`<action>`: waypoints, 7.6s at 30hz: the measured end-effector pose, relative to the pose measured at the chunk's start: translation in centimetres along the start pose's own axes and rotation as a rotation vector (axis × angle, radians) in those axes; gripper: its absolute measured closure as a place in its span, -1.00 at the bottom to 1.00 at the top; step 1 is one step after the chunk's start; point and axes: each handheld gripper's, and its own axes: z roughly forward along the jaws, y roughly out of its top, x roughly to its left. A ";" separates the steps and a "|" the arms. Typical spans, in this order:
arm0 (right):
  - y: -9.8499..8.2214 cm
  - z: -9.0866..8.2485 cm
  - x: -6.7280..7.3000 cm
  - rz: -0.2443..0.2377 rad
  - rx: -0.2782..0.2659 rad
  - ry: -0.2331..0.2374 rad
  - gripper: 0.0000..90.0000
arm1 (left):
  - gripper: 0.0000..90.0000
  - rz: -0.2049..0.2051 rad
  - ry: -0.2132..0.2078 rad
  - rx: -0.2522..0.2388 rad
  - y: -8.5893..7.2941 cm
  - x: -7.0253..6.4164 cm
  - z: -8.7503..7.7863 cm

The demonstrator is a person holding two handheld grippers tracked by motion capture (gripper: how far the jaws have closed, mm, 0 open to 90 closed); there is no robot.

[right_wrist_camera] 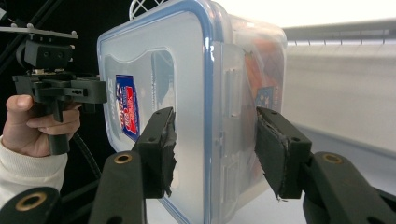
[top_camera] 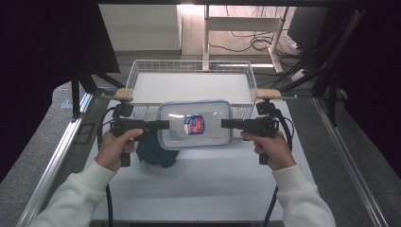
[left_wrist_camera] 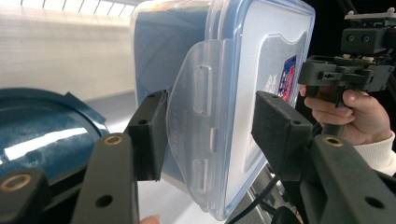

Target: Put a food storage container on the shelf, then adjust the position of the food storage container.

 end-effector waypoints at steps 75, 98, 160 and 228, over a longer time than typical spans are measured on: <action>12.0 3.1 -2.5 0.040 -0.009 -0.035 0.08 | 0.00 0.010 0.028 0.047 13.5 2.9 1.9; 13.3 5.7 -4.2 0.244 -0.030 -0.103 -0.10 | -0.02 -0.166 -0.005 0.001 14.9 5.9 3.5; -9.7 -0.9 -0.7 -0.245 -0.043 -0.113 -0.55 | -0.48 0.293 0.204 -0.048 -9.9 3.6 -2.6; -13.5 -0.1 -4.7 -0.204 0.036 -0.222 -0.45 | 0.92 0.318 0.566 0.090 -2.9 12.9 1.4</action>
